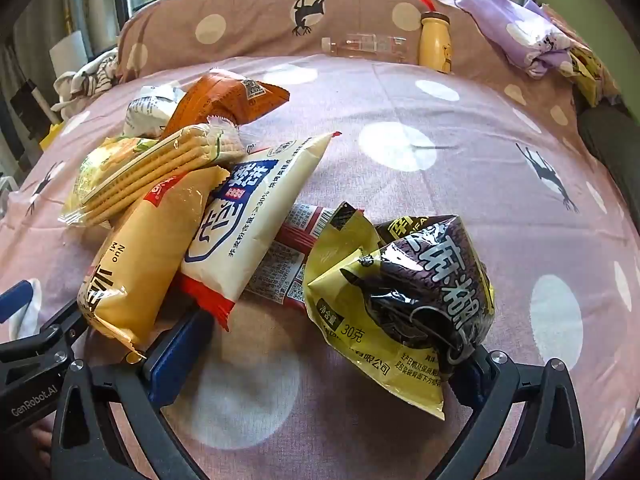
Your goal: Organize snacks
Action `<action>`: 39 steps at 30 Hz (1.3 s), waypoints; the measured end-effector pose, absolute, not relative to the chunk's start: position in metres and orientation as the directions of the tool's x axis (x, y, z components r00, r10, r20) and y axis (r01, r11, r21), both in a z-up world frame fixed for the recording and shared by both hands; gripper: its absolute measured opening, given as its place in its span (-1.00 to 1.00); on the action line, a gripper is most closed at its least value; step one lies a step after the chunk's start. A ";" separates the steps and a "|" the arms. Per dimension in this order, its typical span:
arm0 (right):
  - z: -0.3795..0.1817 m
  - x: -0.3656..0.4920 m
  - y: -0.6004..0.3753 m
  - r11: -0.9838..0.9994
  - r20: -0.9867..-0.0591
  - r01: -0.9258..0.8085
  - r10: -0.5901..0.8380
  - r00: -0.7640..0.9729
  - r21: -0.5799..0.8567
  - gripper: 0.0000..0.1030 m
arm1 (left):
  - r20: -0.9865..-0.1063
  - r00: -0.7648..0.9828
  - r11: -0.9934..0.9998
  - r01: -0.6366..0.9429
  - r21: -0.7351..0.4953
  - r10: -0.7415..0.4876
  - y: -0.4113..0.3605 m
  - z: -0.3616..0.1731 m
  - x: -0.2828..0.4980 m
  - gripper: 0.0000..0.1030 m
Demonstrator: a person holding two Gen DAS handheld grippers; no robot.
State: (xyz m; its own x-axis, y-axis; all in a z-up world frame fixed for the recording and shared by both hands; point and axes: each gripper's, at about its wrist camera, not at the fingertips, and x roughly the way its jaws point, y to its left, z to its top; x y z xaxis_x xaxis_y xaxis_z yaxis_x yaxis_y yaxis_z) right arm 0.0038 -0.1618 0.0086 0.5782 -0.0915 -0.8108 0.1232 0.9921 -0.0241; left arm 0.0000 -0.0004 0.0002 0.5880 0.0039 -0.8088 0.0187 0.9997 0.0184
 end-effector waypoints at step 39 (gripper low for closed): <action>0.009 0.004 -0.159 0.993 -0.812 0.116 -0.089 0.577 -0.026 0.99 | -0.812 0.584 1.000 0.018 0.015 0.002 0.000 0.002 -0.001 1.00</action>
State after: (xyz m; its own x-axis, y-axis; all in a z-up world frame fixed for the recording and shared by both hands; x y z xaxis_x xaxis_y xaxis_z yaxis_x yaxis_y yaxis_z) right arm 0.0043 -0.1586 0.0086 0.5769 -0.0889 -0.8120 0.1160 0.9929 -0.0263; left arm -0.0013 0.0002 0.0021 0.5839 0.0016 -0.8118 0.0185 0.9997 0.0152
